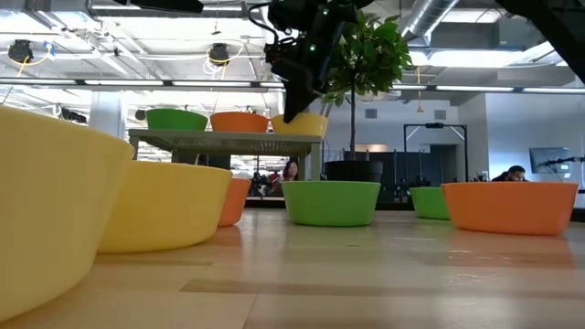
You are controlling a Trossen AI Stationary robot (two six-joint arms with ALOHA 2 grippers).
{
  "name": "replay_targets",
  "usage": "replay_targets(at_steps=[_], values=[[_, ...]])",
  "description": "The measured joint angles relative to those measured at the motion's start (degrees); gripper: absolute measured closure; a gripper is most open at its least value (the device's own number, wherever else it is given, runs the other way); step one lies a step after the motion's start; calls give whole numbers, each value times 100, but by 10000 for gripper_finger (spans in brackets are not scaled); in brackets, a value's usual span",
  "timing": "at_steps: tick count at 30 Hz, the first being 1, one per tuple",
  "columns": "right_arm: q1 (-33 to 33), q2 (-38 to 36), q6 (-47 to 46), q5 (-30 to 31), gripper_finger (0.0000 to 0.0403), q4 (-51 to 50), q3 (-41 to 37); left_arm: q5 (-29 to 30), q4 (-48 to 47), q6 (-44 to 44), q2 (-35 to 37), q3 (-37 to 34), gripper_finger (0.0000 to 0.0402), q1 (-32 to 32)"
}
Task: Pick & Place Mini bowls
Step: Put the yellow bowl on the shelf, then stack the orange bowl on the orange bowl on the shelf
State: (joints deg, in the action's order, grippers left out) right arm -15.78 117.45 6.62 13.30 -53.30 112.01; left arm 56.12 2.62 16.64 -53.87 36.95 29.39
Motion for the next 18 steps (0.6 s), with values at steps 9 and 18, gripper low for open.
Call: replay_targets(at_steps=[9,18], values=[[54,-24,129,22,322,59,0,0,1,0,0,0,305,0],[443,-50,563,346,314,-516,454,-133,7,-49,0,0,305,0]])
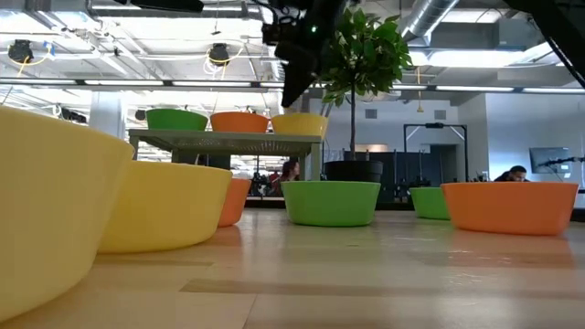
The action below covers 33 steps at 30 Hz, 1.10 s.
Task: Pick & Place Mini bowls
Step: Stack the orange bowl on the orange bowl on the shelf
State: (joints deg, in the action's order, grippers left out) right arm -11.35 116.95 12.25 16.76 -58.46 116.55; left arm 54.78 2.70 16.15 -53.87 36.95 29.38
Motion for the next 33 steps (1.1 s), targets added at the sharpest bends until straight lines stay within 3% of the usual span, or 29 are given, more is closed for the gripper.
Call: replay_targets(at_steps=[13,16,20,25,28,33], values=[[1633,-2,-544,-16,314,-2616,1608,-282,104,-485,-26,0,305,-2],[2024,-46,-907,-20,314,-3170,1710,-282,155,-510,-26,0,305,0],[2421,-311,-1130,-29,314,-3127,1529,-282,170,-531,-33,0,305,0],[2716,-1139,-1561,-29,315,-2483,201,-488,180,-823,-96,-9,305,-2],[2689,-1908,-1586,-212,316,-1362,-1256,-682,168,-779,-133,-17,305,0],[2426,-3231,-1877,-1045,316,657,-3803,-702,227,-791,-131,-17,305,-1]])
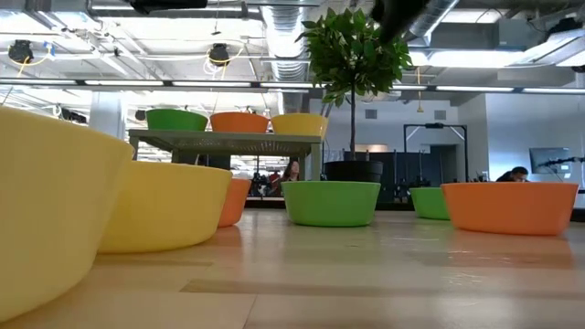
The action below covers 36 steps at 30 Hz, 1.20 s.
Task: Pick & Place Mini bowls
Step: Stack the orange bowl on the orange bowl on the shelf
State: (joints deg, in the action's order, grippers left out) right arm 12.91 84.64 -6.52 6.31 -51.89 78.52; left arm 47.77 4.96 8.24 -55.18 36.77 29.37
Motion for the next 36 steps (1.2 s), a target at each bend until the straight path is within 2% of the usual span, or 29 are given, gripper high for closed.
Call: replay_targets(at_steps=[5,7,9,12,15,18,23,28,32,36], values=[[-208,-1004,73,-6,316,1531,-1773,-14,271,73,0,0,305,-117],[-277,-1203,43,-24,316,1978,-2255,-47,285,73,0,0,305,-231],[-326,-1312,-61,-24,316,2570,-2624,-324,283,75,-2,0,305,-404],[-367,-1303,-67,-62,316,3515,-3109,-1366,288,-8,-23,0,305,-783],[-438,-1175,134,-420,317,4259,-3488,-2491,268,-308,-123,0,305,-1211],[-586,-1007,203,-936,317,4781,-3760,-3106,238,-987,-309,1,305,-1572],[-998,-791,217,-1867,317,4886,-3973,-3625,2,-1862,-761,-2,305,-1767],[-1348,-670,248,-1978,317,5014,-4138,-3657,11,-2488,-1304,17,305,-1665],[-1575,-679,228,-2028,317,5083,-4219,-3982,-47,-2806,-1602,99,305,-1572],[-1673,-679,194,-2049,317,5080,-4227,-4036,-947,-2836,-1625,116,305,-1435]])
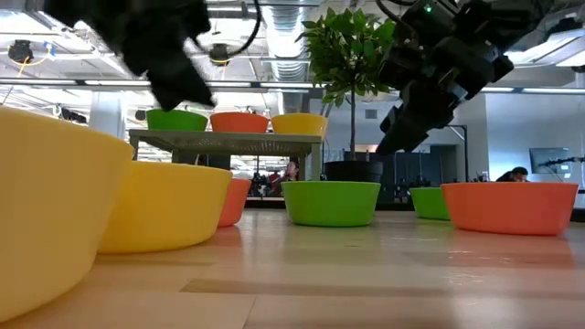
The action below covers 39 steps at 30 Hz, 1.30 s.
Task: Pick & Place Mini bowls
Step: Stack the orange bowl on the orange bowl on the shelf
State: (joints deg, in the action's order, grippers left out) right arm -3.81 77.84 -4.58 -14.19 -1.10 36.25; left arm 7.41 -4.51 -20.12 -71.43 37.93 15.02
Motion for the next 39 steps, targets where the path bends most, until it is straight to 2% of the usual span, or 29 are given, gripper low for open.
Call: replay_targets(at_steps=[4,8,11,14,23,29,32,36,39], values=[[2,0,2,-138,317,-8,0,-77,-785,201,57,-7,305,277],[2,0,133,-256,317,-13,0,-93,-850,1099,7,-135,305,778],[0,0,164,-254,317,34,0,269,-868,1355,-1,-259,305,1033],[2,0,156,-254,317,30,0,568,-864,1366,-11,-324,305,1056],[13,0,153,-252,317,30,0,616,-851,1545,-500,-326,305,1038],[13,0,153,-250,317,32,0,909,-834,1875,-833,-326,306,988],[13,0,153,-250,317,30,0,905,-832,1884,-812,-326,326,951],[13,0,153,-248,317,30,0,661,-825,1873,-697,-323,387,878],[13,0,153,-248,317,30,0,568,-817,1791,-542,-323,391,877]])
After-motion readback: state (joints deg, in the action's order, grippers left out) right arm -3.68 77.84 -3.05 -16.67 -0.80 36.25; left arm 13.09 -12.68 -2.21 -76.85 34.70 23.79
